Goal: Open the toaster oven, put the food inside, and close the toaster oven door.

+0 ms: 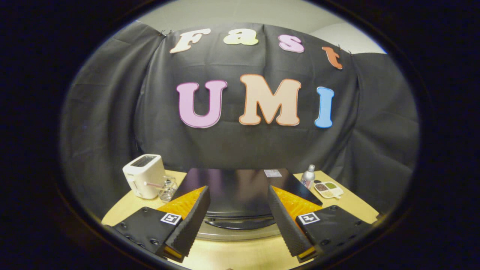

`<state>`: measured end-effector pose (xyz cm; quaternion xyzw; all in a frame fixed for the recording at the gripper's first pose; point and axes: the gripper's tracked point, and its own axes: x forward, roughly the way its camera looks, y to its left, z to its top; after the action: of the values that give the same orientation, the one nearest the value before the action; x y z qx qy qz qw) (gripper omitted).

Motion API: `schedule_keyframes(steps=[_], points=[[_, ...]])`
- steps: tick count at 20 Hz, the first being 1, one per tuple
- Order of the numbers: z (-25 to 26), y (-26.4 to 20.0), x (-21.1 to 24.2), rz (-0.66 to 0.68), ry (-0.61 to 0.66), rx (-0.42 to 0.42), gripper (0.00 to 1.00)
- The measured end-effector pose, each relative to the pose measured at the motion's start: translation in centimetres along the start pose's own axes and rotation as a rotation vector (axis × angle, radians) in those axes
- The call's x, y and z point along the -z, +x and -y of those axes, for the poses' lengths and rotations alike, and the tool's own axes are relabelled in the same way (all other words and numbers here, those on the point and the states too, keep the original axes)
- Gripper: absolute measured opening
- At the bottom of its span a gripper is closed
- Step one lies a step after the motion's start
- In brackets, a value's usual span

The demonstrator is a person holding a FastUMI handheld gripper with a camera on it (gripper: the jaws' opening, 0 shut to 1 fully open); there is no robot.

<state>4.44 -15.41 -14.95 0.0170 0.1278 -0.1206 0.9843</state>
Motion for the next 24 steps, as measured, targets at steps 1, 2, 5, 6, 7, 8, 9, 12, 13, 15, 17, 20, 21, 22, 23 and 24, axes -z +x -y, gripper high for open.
schedule_keyframes(steps=[1,2,5,6,7,8,9,12,13,15,17,20,21,22,23,24], points=[[0.1,0.8,1.0,-0.011,0.01,-0.003,0.97],[0.1,1.5,1.7,-0.023,0.024,-0.01,0.97],[0.0,3.3,3.5,-0.039,0.052,-0.041,0.97],[-0.2,3.7,3.9,-0.041,0.059,-0.052,0.97],[-0.3,4.1,4.1,-0.043,0.063,-0.06,0.97],[-0.3,4.3,4.3,-0.044,0.067,-0.065,0.97],[-0.3,4.4,4.8,-0.049,0.07,-0.071,0.97],[-0.3,4.4,4.9,-0.028,0.087,-0.082,0.97],[-0.3,4.3,4.8,-0.01,0.095,-0.083,0.97],[-0.2,4.3,4.9,0.03,0.118,-0.079,0.98],[-0.2,4.2,4.9,0.075,0.126,-0.077,0.98],[-0.2,4.1,5.0,0.125,0.126,-0.081,0.98],[-0.2,4.0,5.0,0.138,0.126,-0.083,0.98],[-0.2,3.9,5.0,0.149,0.126,-0.085,0.98],[-0.2,3.8,5.0,0.158,0.125,-0.085,0.98],[-0.1,3.6,5.0,0.163,0.121,-0.084,0.98]])
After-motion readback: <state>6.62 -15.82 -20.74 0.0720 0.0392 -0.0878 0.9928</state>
